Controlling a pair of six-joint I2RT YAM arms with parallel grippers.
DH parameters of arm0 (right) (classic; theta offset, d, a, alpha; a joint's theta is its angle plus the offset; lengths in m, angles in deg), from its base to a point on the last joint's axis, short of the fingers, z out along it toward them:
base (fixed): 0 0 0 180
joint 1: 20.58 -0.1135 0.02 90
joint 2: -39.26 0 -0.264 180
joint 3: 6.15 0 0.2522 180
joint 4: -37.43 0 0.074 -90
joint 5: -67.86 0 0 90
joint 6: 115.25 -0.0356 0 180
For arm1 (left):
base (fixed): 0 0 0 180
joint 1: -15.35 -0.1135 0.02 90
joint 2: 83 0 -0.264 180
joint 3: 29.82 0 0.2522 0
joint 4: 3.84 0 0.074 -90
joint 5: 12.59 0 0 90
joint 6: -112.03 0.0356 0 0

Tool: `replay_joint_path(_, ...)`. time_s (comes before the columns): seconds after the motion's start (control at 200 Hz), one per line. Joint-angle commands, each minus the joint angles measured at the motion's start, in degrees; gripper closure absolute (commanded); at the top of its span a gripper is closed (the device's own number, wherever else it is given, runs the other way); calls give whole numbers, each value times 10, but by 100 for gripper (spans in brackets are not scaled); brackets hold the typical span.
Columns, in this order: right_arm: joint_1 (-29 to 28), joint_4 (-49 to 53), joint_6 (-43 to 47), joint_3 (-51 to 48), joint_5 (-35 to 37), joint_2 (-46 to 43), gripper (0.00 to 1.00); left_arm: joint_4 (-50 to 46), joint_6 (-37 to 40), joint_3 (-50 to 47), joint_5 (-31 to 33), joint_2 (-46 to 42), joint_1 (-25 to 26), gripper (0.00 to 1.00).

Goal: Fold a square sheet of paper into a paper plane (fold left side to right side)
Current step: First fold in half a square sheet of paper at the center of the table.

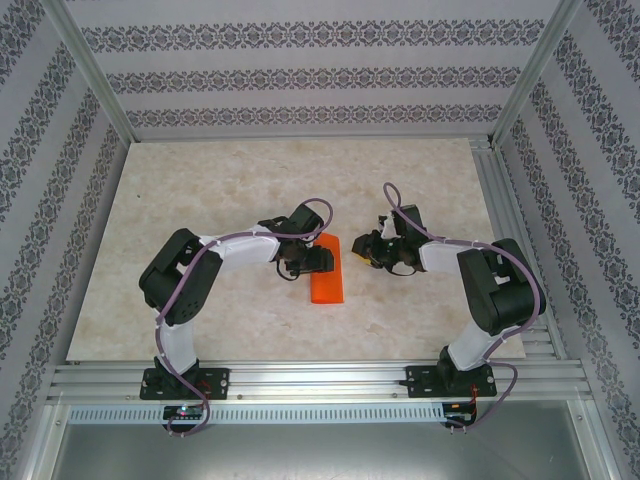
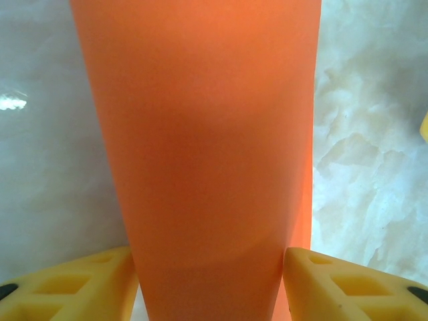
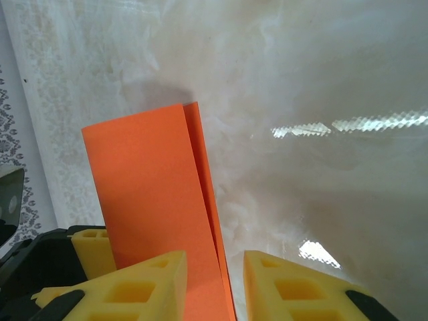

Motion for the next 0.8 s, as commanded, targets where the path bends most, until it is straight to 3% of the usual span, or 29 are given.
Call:
replay_joint_path(0.0, -12, -16, -2, -6, -2, -9, 71, -5, 3, 11, -16, 25, 16, 39)
replay_joint_path(0.794, -41, -25, -21, 7, -5, 6, 79, -11, 8, 20, -17, 44, 17, 37)
